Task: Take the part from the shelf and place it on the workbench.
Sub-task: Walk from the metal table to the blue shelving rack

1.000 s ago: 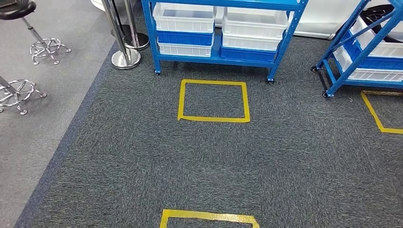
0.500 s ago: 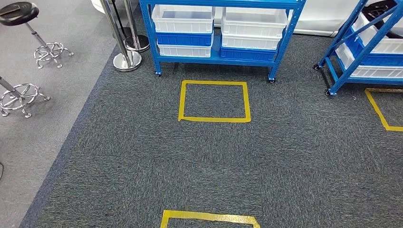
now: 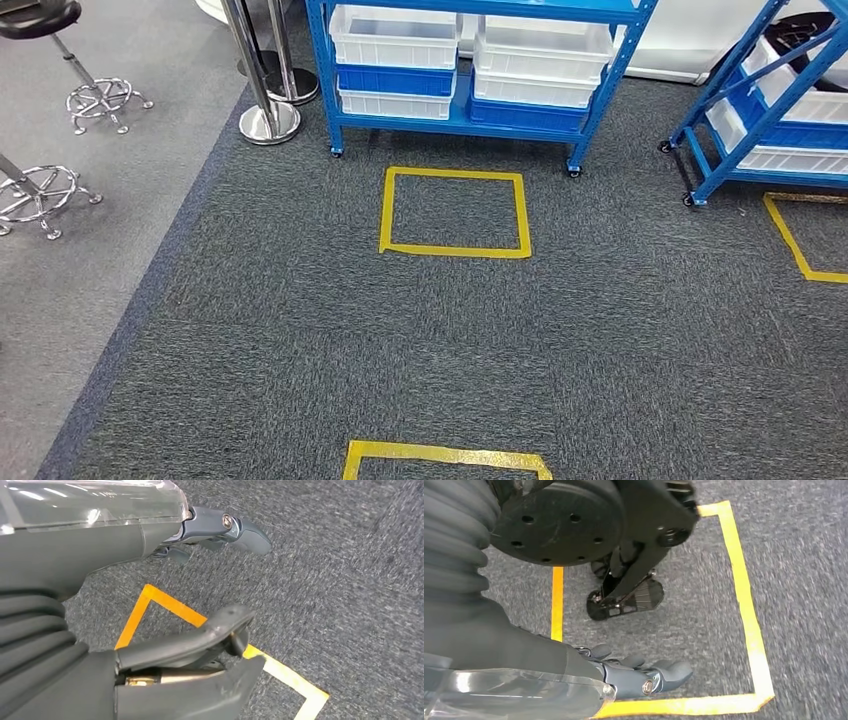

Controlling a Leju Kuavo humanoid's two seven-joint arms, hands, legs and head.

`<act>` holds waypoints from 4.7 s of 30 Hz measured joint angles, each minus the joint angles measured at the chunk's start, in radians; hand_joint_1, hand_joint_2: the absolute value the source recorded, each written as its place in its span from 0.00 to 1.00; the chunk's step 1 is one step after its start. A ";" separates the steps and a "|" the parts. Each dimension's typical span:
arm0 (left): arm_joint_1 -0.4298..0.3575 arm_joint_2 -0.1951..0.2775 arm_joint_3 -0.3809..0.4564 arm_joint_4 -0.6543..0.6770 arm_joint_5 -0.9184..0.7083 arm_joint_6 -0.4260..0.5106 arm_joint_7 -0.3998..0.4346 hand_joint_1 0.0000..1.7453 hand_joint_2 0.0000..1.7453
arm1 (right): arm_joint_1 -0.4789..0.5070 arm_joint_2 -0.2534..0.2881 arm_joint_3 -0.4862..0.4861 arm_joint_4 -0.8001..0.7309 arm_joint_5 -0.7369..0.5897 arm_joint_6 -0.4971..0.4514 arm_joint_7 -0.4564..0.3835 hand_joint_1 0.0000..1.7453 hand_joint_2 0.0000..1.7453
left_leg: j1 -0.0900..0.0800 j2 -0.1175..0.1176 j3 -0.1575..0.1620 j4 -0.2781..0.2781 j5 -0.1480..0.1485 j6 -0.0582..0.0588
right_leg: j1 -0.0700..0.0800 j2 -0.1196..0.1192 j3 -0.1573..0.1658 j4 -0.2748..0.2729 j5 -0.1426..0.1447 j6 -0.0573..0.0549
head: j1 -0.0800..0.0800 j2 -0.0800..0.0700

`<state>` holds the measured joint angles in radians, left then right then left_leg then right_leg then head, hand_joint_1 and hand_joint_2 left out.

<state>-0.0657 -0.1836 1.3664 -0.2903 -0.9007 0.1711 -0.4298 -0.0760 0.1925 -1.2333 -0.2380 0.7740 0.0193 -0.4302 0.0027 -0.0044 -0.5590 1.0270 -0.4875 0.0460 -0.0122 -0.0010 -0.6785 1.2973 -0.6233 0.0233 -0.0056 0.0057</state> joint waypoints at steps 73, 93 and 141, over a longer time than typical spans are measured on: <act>0.002 -0.004 -0.013 0.000 -0.044 -0.033 0.000 0.00 0.00 | 0.000 -0.008 -0.007 0.000 0.016 -0.017 0.006 0.00 0.00 | 0.005 -0.001 -0.037 0.113 -0.075 -0.040 | 0.006 -0.001 0.145 -0.294 0.122 -0.046 | -0.001 0.000; 0.010 0.000 -0.018 0.000 -0.062 -0.024 0.025 0.00 0.00 | 0.002 -0.007 -0.016 0.000 0.021 -0.017 0.010 0.00 0.00 | -0.002 -0.005 0.091 -0.019 -0.062 0.007 | 0.004 0.001 -0.015 -0.049 0.024 -0.002 | 0.000 0.000; 0.000 -0.007 -0.017 0.000 -0.056 -0.009 0.034 0.00 0.00 | -0.002 -0.009 -0.018 0.001 0.030 -0.020 0.011 0.00 0.00 | 0.010 -0.005 -0.049 0.242 -0.164 -0.056 | 0.020 0.010 0.089 -0.271 0.166 -0.074 | 0.000 0.000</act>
<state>-0.0655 -0.1906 1.3490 -0.2899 -0.9565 0.1620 -0.3961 -0.0778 0.1834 -1.2516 -0.2369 0.8037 -0.0008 -0.4191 0.0130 -0.0093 -0.6077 1.2686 -0.6515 -0.0097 0.0075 0.0091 -0.5900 1.0265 -0.4572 -0.0505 -0.0057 0.0057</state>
